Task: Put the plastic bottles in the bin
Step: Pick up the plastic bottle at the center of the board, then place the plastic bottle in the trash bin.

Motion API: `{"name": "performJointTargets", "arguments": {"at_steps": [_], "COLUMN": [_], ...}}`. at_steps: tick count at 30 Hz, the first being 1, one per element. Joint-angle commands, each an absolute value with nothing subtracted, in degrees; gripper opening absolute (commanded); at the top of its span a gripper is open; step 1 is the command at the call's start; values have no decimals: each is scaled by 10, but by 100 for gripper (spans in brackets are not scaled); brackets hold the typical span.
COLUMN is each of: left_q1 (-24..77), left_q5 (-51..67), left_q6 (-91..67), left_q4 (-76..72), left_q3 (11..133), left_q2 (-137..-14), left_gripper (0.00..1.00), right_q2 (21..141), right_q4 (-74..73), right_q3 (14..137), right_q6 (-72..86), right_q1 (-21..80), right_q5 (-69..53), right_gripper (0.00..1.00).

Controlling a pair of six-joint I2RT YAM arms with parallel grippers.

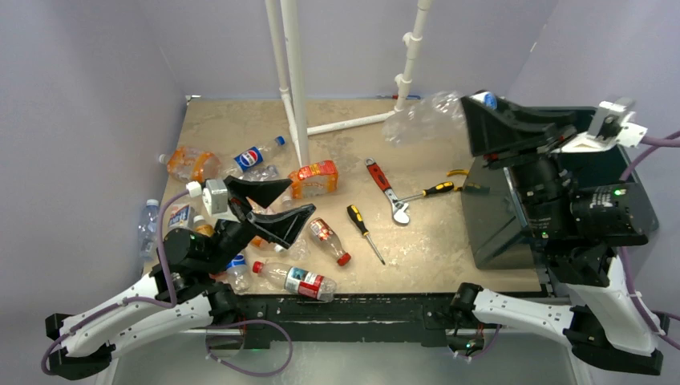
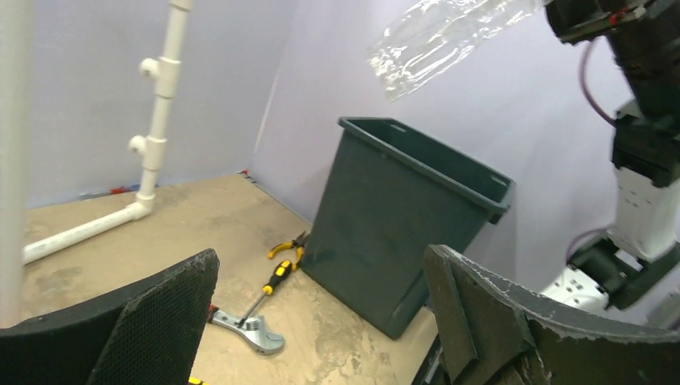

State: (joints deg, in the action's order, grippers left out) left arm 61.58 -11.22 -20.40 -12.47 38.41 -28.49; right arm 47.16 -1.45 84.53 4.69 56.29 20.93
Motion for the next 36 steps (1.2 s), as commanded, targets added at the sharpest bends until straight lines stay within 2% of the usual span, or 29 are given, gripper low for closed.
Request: {"name": "performJointTargets", "arguments": {"at_steps": [1,4,11,16,21,29,33,36], "left_q1": [616,616,616,616,616,616,616,616], "left_q5": [-197,-199,-229,-276,-382,-415,-420,-419], "left_q6": [-230,-241,-273,-321,-419,-444,-448,-454], "left_q4": [-93,-86,-51,16,67,78,114,125], "left_q3": [371,367,375,399,398,371,392,397], "left_q2": [-271,-270,-297,-324,-320,-273,-279,-283], "left_gripper": [99,99,99,99,99,99,99,99], "right_q2": [495,496,516,521,516,531,559,583], "right_q4": [18,79,181,401,404,417,526,508], "right_q3": [869,863,875,849,858,859,858,868], "right_q6": [-83,-148,-276,-499,-528,-565,-671,-669], "right_q1": [562,562,562,562,562,561,553,517], "right_q5": [471,555,647,702,724,747,743,736], "right_gripper": [0,0,0,0,0,0,0,0]}}
